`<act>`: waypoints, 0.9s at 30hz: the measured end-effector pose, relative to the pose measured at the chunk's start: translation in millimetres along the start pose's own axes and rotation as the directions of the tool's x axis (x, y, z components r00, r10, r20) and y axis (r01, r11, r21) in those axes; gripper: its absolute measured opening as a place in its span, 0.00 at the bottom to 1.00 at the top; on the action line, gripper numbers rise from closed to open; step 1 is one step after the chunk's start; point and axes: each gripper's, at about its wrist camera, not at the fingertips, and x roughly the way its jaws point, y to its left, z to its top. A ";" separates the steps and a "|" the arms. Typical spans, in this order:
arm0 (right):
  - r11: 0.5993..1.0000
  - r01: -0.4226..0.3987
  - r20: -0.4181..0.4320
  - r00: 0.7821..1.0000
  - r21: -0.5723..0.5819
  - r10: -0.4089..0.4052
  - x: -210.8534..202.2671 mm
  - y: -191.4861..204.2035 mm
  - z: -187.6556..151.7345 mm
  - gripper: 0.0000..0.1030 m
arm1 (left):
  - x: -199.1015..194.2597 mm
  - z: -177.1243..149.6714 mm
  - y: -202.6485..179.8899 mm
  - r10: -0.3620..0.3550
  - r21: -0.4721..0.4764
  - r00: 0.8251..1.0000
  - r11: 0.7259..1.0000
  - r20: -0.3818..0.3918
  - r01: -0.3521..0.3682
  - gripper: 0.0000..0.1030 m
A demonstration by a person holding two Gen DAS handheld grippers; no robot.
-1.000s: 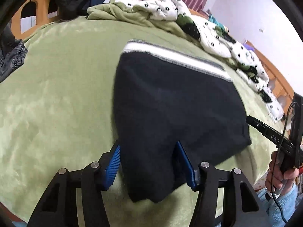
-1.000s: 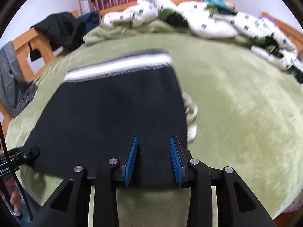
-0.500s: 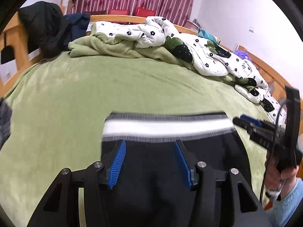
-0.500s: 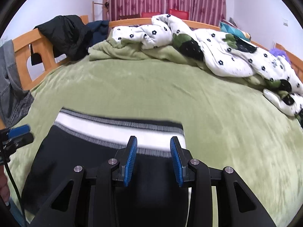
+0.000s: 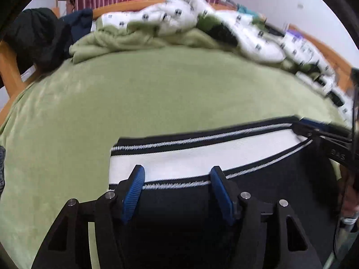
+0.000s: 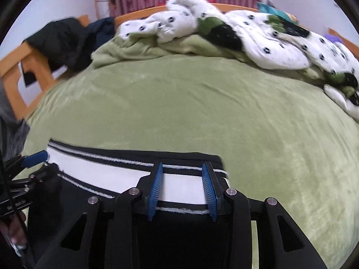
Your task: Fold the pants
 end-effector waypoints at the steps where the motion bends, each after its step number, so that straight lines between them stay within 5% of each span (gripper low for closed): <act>1: 1.000 0.020 0.026 0.999 -0.016 -0.020 -0.9 5.5 -4.5 0.36 | 0.3 -3.2 -0.6 0.005 0.015 1.000 1.000 0.021 -0.005 0.58; 21: 0.999 0.032 0.039 0.999 -0.005 -0.032 -1.9 4.4 -7.1 0.37 | -3.0 -6.2 2.7 -0.008 0.004 0.999 1.000 0.045 0.007 0.58; 27: 0.999 0.035 0.042 0.999 -0.017 -0.035 -2.2 6.3 -7.6 0.37 | -1.7 -7.3 -3.0 -0.008 0.035 0.999 0.999 0.040 0.006 0.69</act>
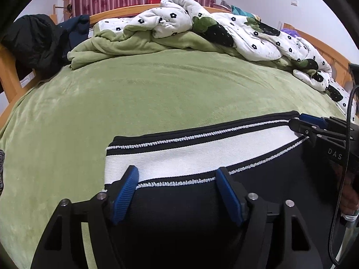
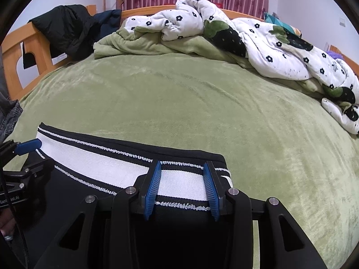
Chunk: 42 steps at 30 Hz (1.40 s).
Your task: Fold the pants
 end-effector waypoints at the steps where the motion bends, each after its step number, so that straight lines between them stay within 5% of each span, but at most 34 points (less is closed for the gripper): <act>1: 1.000 0.006 0.002 1.000 -0.005 -0.006 -0.3 1.6 0.0 0.37 | -0.1 -0.1 -0.3 0.000 0.000 1.000 1.000 0.000 0.000 0.70; 42: 1.000 -0.009 0.008 1.000 0.001 0.009 -1.6 0.6 -0.1 0.38 | -0.7 1.3 -6.3 -0.016 0.003 1.000 1.000 0.003 0.016 0.76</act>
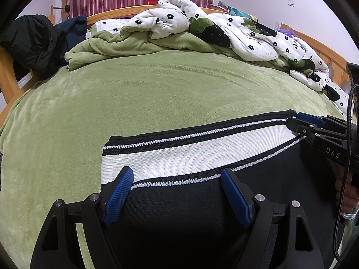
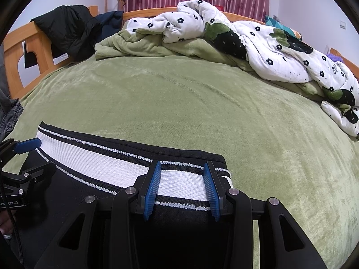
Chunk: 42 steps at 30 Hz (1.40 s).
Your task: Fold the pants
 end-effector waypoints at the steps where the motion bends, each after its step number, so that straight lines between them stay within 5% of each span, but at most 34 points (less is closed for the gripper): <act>1: 1.000 0.001 0.000 1.000 0.000 -0.001 0.0 -0.1 -0.2 0.38 | 0.1 0.3 -1.5 0.000 0.000 1.000 1.000 0.000 0.000 0.76; 24: 1.000 0.010 -0.001 1.000 -0.007 -0.010 0.1 1.7 0.0 0.38 | -0.6 -0.5 -0.9 0.002 0.004 1.000 1.000 0.001 -0.002 0.77; 42: 0.998 -0.021 -0.081 0.997 -0.055 0.016 -14.8 -2.8 -4.1 0.43 | -12.5 -11.2 -3.8 0.098 0.048 0.994 0.994 -0.057 -0.095 0.78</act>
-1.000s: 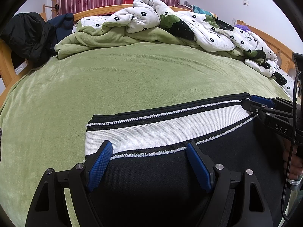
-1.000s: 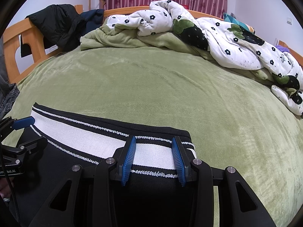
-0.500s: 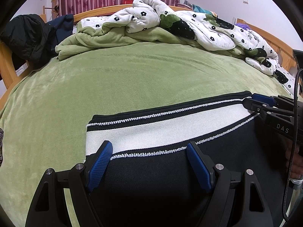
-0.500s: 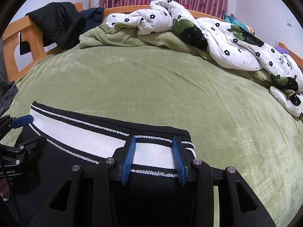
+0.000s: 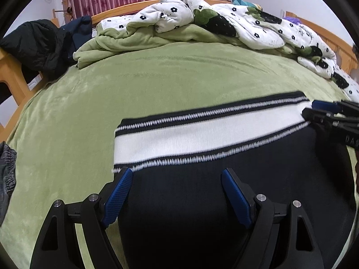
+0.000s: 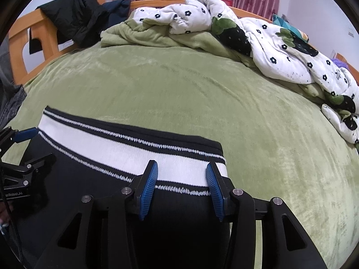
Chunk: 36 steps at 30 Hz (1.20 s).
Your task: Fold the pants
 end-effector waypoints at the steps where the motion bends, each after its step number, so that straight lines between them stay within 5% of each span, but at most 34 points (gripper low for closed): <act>1: 1.000 -0.009 -0.008 1.000 0.007 0.009 -0.9 -1.8 -0.5 0.43 | -2.0 -2.3 -1.8 0.004 0.013 1.000 1.000 -0.004 -0.004 0.78; 14: 0.999 -0.030 -0.042 0.999 -0.045 0.028 -43.7 11.1 -54.8 0.44 | -48.1 -54.2 -33.1 -0.132 0.119 0.988 0.983 -0.080 0.141 0.77; 24: 0.999 -0.044 -0.081 0.996 -0.004 0.044 -78.2 7.4 -111.4 0.44 | -95.6 -116.9 -11.2 -0.123 0.004 0.987 0.992 -0.100 0.124 0.78; 30: 0.996 -0.047 -0.130 0.990 0.079 0.057 -85.3 4.5 -136.7 0.44 | -97.1 -140.4 22.3 -0.203 -0.217 0.962 0.962 -0.181 0.163 0.80; 36: 0.986 -0.019 -0.143 0.989 0.168 0.044 -104.9 7.4 -148.5 0.44 | -121.6 -151.4 18.5 -0.110 -0.211 0.981 0.975 -0.159 0.075 0.80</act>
